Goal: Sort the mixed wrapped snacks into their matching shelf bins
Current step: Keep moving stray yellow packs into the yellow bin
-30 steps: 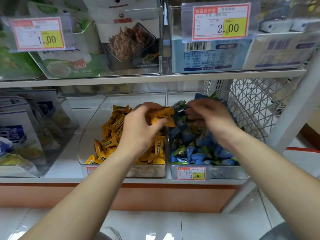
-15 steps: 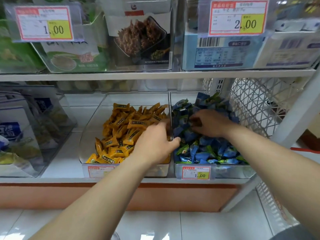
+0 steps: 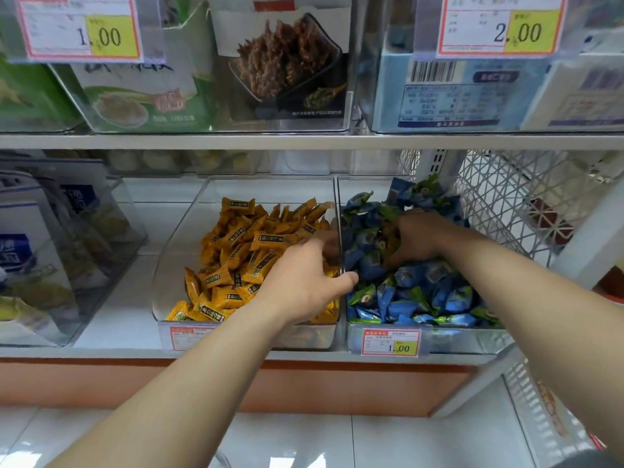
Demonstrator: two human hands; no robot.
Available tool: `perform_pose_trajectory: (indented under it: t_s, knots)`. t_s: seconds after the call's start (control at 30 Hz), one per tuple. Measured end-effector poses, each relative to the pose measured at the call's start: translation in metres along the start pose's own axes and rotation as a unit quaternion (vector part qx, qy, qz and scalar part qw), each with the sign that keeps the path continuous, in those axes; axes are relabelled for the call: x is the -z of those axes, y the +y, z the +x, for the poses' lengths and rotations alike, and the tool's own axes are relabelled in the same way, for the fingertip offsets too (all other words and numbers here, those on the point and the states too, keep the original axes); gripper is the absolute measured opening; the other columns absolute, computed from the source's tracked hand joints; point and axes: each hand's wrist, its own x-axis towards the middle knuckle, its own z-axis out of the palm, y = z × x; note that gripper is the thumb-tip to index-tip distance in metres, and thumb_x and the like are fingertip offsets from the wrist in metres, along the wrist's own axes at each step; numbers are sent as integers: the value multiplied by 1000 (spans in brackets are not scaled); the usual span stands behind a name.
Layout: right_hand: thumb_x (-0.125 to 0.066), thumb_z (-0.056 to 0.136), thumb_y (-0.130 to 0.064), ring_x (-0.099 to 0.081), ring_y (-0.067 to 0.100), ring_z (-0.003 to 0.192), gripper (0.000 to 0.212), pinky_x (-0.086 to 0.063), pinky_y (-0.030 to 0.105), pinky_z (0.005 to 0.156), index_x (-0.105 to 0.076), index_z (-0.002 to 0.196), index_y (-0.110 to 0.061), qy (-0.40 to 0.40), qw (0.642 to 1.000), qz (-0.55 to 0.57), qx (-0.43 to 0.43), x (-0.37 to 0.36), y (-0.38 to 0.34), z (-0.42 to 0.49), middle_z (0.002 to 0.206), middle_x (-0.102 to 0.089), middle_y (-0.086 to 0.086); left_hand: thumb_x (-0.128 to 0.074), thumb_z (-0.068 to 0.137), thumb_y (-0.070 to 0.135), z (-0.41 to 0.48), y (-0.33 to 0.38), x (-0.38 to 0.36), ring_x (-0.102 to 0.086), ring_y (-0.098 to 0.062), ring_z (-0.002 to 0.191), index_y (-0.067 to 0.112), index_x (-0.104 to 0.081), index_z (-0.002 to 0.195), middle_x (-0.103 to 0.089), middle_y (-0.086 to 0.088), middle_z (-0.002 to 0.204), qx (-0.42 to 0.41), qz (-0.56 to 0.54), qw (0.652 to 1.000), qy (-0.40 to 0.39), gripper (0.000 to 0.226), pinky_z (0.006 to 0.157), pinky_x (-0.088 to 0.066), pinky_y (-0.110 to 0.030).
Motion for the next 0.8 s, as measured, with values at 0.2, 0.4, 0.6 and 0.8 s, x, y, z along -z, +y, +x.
perform_pose_trajectory:
  t_s: [0.2, 0.4, 0.6, 0.8]
  knots:
    - [-80, 67, -53, -61, 14, 82, 36, -44, 28, 63, -64, 92, -33, 34, 998, 59, 17, -4, -2, -3, 92, -67, -9, -74, 79, 50, 0, 0, 1, -60, -8, 106, 33, -53, 129, -63, 17, 112, 7, -15, 1000, -11, 57, 93, -53, -32]
    - [-81, 72, -53, -60, -4, 84, 31, -42, 14, 68, -67, 94, -37, 79, 963, 249, 63, 15, -2, -26, 93, -64, -22, -76, 77, 50, 3, 2, 3, -61, -8, 101, 36, -53, 121, -57, 23, 99, 18, -18, 1000, -18, 51, 85, -53, -27]
    - [-76, 82, -44, -63, -7, 93, 25, -49, 16, 75, -71, 104, -33, 154, 862, 484, 19, 36, -21, -63, 100, -69, -17, -68, 80, 61, 5, 13, 6, -54, -5, 91, 46, -52, 105, -55, 25, 93, 16, -5, 999, 46, 34, 72, -44, -19]
    - [-74, 86, -29, -73, 20, 84, 26, -59, 34, 67, -67, 105, -12, 142, 675, 723, -44, 25, -60, -102, 95, -75, 5, -60, 75, 70, 0, 49, -6, -61, -2, 99, 36, -43, 140, -64, 16, 116, -53, -90, 991, 78, 75, 85, -54, -28]
